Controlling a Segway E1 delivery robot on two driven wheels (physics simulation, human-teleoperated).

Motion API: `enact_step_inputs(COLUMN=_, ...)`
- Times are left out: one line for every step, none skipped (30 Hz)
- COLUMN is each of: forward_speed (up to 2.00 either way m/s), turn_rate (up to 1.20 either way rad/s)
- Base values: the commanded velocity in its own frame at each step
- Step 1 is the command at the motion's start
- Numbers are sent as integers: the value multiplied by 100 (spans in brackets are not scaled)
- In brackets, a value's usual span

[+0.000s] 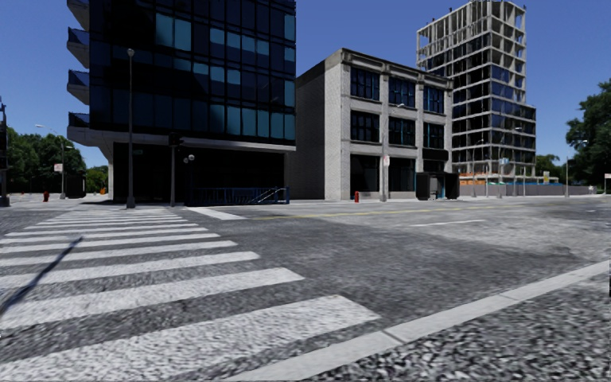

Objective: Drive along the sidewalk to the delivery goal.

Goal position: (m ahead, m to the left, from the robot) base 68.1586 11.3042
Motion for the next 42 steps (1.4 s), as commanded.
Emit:
enact_step_inputs(forward_speed=200, turn_rate=68)
enact_step_inputs(forward_speed=200, turn_rate=68)
enact_step_inputs(forward_speed=200, turn_rate=68)
enact_step_inputs(forward_speed=200, turn_rate=68)
enact_step_inputs(forward_speed=200, turn_rate=68)
enact_step_inputs(forward_speed=200, turn_rate=68)
enact_step_inputs(forward_speed=200, turn_rate=67)
enact_step_inputs(forward_speed=200, turn_rate=66)
enact_step_inputs(forward_speed=200, turn_rate=66)
enact_step_inputs(forward_speed=200, turn_rate=66)
enact_step_inputs(forward_speed=200, turn_rate=66)
enact_step_inputs(forward_speed=200, turn_rate=61)
enact_step_inputs(forward_speed=193, turn_rate=59)
enact_step_inputs(forward_speed=182, turn_rate=58)
enact_step_inputs(forward_speed=169, turn_rate=58)
enact_step_inputs(forward_speed=169, turn_rate=58)
enact_step_inputs(forward_speed=162, turn_rate=58)
enact_step_inputs(forward_speed=158, turn_rate=58)
enact_step_inputs(forward_speed=154, turn_rate=58)
enact_step_inputs(forward_speed=147, turn_rate=58)
enact_step_inputs(forward_speed=147, turn_rate=58)
enact_step_inputs(forward_speed=139, turn_rate=58)
enact_step_inputs(forward_speed=136, turn_rate=58)
enact_step_inputs(forward_speed=134, turn_rate=57)
enact_step_inputs(forward_speed=134, turn_rate=57)
enact_step_inputs(forward_speed=133, turn_rate=57)
enact_step_inputs(forward_speed=132, turn_rate=57)
enact_step_inputs(forward_speed=131, turn_rate=57)
enact_step_inputs(forward_speed=131, turn_rate=57)
enact_step_inputs(forward_speed=131, turn_rate=55)
enact_step_inputs(forward_speed=131, turn_rate=51)
enact_step_inputs(forward_speed=131, turn_rate=49)
enact_step_inputs(forward_speed=131, turn_rate=49)
enact_step_inputs(forward_speed=131, turn_rate=48)
enact_step_inputs(forward_speed=131, turn_rate=48)
enact_step_inputs(forward_speed=131, turn_rate=48)
enact_step_inputs(forward_speed=131, turn_rate=48)
enact_step_inputs(forward_speed=131, turn_rate=48)
enact_step_inputs(forward_speed=131, turn_rate=48)
enact_step_inputs(forward_speed=131, turn_rate=48)
enact_step_inputs(forward_speed=131, turn_rate=48)
enact_step_inputs(forward_speed=131, turn_rate=48)
